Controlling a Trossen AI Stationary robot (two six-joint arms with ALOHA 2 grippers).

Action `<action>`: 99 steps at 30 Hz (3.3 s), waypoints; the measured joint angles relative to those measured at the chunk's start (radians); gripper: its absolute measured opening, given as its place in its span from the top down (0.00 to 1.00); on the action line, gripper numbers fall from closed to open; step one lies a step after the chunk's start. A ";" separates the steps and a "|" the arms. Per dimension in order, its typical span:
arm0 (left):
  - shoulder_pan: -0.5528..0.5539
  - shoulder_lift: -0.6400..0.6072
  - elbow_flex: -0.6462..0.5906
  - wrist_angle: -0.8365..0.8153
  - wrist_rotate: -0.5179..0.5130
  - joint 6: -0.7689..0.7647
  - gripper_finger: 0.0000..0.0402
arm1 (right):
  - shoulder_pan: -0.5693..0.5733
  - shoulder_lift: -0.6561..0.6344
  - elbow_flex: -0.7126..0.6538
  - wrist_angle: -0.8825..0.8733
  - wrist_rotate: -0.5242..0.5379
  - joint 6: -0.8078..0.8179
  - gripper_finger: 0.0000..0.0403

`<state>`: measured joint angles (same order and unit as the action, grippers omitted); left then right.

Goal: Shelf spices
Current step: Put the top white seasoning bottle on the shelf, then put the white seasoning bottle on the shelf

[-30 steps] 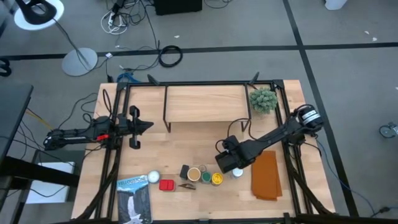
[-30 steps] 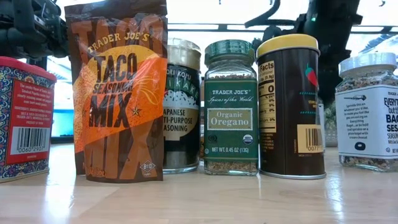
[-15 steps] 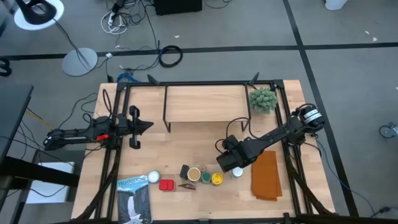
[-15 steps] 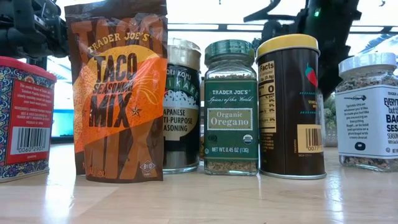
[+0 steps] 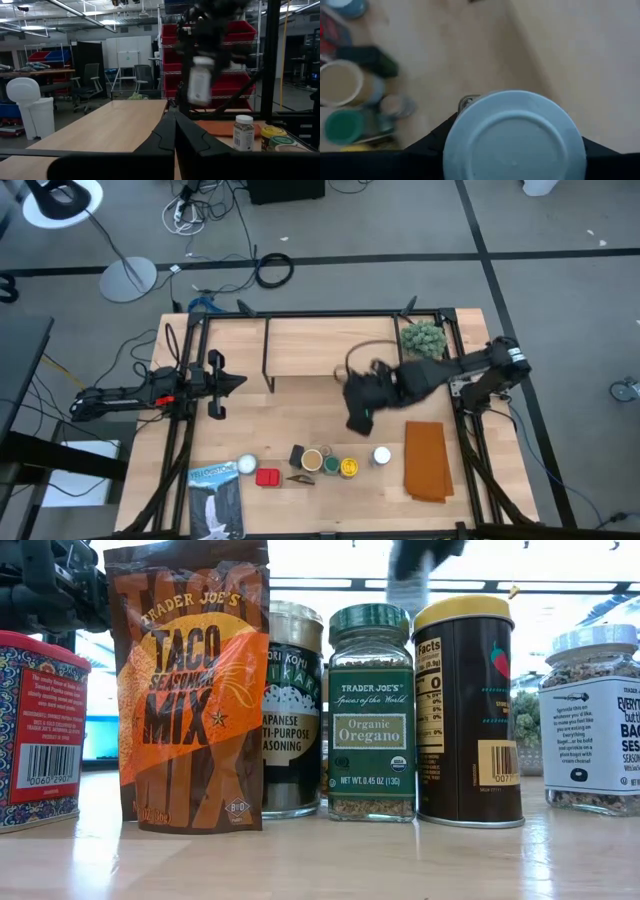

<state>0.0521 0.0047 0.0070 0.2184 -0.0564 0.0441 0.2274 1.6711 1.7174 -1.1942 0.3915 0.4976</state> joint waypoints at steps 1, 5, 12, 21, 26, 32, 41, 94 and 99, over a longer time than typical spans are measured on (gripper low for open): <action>0.000 0.000 0.000 0.000 0.000 0.000 0.99 | -0.032 0.000 0.023 0.000 0.000 -0.066 0.51; 0.000 0.000 0.000 0.000 0.000 0.000 0.99 | -0.169 0.000 0.083 0.009 -0.026 -0.297 0.51; 0.000 0.000 0.000 0.000 0.000 0.000 0.99 | -0.413 0.004 0.088 0.103 -0.229 -0.594 0.51; 0.000 0.000 0.000 0.000 0.000 0.000 0.99 | -0.625 0.015 0.074 0.129 -0.345 -0.909 0.51; 0.000 0.000 0.000 0.000 0.000 0.000 0.99 | -0.705 0.053 0.073 0.112 -0.416 -0.951 0.51; 0.000 0.000 0.000 0.000 0.000 0.000 0.99 | -0.723 0.114 0.074 0.126 -0.441 -0.981 0.51; 0.000 0.000 0.000 -0.001 0.000 0.000 0.99 | -0.715 0.141 0.076 0.125 -0.441 -0.978 0.45; 0.000 0.000 0.000 -0.001 0.000 0.000 0.99 | -0.211 -0.201 0.080 -0.199 -0.110 -0.308 0.99; 0.000 0.000 0.000 -0.001 0.000 0.000 0.99 | -0.048 -0.301 -0.135 -0.131 -0.044 -0.049 0.99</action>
<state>0.0523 0.0048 0.0071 0.2176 -0.0564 0.0441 0.1791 1.3699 1.5825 -1.3252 0.3479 0.4487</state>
